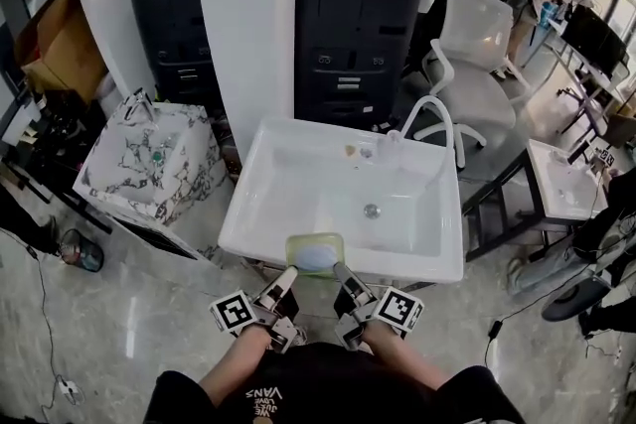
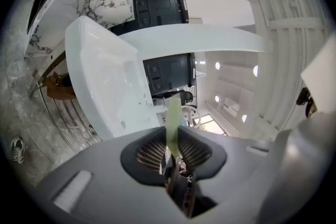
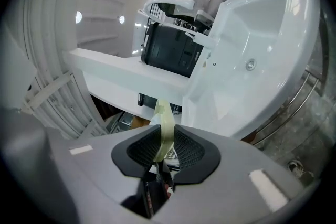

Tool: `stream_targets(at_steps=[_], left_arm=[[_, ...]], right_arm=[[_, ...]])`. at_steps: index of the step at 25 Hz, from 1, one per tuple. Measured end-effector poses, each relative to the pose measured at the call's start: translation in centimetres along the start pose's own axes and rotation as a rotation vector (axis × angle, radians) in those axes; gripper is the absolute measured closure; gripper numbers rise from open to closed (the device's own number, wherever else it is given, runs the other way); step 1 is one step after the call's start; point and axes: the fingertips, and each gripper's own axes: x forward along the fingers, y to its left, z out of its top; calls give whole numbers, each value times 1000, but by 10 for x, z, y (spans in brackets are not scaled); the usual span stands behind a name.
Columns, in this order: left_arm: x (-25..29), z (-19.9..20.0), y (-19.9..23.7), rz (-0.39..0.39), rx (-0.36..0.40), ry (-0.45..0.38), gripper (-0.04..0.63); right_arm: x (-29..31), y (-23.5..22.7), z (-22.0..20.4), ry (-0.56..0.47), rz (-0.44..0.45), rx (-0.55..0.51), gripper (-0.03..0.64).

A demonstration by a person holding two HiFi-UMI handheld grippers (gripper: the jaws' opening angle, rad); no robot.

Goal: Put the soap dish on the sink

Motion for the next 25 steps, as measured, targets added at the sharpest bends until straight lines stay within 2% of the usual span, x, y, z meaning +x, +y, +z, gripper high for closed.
stream_targets(at_steps=[3,7,12,16,19,22,25], left_arm=[[0,14,4,-10,12,31,480],[4,24,8,-24,-1,43,480],[8,31,24,15,-19,39,480],[21,41,27,10,-20,39,480],[36,51,24,-14,-11,31,480],[51,58,28,0,-30,19,480],[63,67,33,22,-29,14,480]], right_arm=[[14,5,-4,-28,32,4,540],[17,-7,-7,-47,-74,20,540],[27,-17,-4,-44,-119,34,540],[43,-17,8,-37,-76,22,540],[55,-20,19,-26,-80,21,540],[73,-12,34,-19,-5,11,540],[85,-13,46,-7,0,14,540]])
